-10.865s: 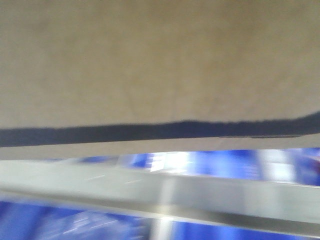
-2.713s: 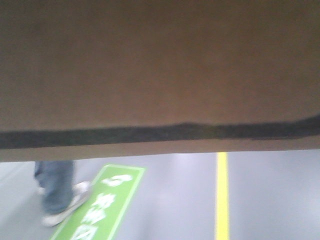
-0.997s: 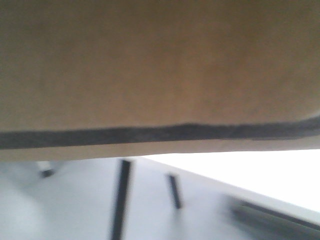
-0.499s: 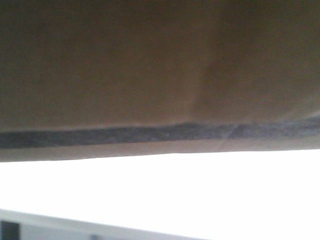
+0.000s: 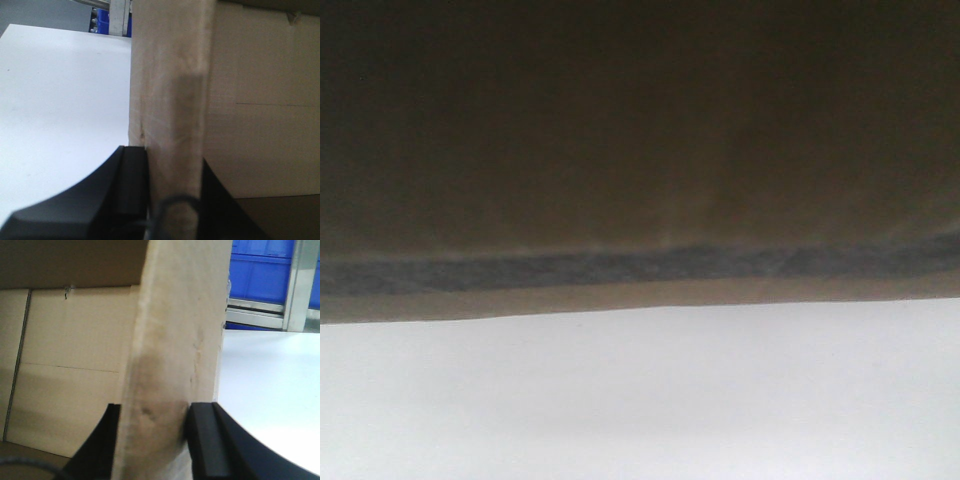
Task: Grab box from left shelf to table start
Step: 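Lower the box onto the white table surface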
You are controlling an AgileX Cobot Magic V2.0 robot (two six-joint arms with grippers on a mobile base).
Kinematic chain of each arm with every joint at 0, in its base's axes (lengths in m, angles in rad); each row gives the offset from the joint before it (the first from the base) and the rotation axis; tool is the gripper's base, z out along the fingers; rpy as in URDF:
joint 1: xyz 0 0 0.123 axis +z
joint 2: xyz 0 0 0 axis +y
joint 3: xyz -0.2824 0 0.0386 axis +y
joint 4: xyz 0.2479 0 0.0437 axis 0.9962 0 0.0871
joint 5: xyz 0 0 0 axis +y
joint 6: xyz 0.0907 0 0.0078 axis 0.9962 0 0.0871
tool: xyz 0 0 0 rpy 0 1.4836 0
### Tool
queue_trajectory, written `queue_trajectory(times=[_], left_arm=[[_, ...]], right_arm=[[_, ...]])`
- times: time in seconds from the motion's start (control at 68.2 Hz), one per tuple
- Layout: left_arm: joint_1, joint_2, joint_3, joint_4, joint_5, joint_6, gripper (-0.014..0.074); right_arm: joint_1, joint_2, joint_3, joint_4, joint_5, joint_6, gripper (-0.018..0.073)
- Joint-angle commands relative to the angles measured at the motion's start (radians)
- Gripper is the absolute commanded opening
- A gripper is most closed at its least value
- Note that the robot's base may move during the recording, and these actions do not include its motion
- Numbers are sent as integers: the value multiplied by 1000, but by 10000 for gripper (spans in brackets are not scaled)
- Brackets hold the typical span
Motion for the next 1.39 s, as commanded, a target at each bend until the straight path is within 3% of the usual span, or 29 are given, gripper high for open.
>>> queue_trajectory(times=[0.0, 1.378], left_arm=[[-5, 8, -35, 30, -187, -26, -93], [-5, 8, -35, 30, -187, -26, -93]], right_arm=[[-6, 19, -27, -89, -160, -5, 62], [-6, 19, -27, -89, -160, -5, 62]])
